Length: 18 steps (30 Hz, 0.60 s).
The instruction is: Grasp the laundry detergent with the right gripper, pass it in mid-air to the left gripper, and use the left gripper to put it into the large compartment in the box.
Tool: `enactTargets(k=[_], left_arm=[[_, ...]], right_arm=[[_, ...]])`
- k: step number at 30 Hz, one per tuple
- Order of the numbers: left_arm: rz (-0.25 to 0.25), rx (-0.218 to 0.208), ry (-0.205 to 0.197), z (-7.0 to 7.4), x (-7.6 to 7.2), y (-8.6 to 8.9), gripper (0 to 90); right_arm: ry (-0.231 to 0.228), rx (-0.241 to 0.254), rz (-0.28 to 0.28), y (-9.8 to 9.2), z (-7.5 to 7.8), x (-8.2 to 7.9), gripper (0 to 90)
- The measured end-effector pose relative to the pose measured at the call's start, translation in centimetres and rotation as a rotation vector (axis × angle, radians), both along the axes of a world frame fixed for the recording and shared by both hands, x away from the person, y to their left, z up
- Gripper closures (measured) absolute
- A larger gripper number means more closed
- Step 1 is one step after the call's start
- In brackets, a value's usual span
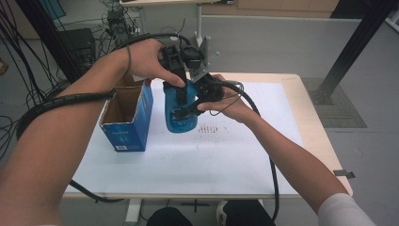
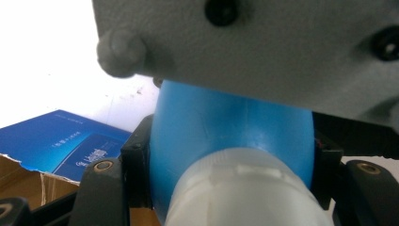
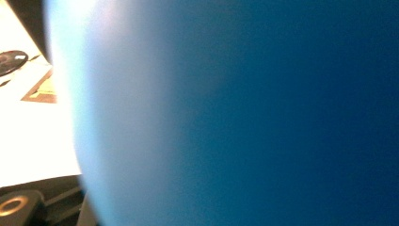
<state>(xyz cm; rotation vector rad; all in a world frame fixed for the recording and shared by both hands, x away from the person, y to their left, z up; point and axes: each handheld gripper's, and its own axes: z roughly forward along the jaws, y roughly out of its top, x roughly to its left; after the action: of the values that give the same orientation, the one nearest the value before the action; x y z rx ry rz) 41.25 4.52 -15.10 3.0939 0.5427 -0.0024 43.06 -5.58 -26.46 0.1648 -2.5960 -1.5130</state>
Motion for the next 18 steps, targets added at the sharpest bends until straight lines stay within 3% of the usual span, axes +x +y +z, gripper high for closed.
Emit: enactTargets(k=[18], left_arm=[[0.008,-0.01,0.0,0.02,-0.05,-0.09,37.6]], right_arm=[[-0.002,-0.001,0.001,-0.18,0.05,0.09,42.1]])
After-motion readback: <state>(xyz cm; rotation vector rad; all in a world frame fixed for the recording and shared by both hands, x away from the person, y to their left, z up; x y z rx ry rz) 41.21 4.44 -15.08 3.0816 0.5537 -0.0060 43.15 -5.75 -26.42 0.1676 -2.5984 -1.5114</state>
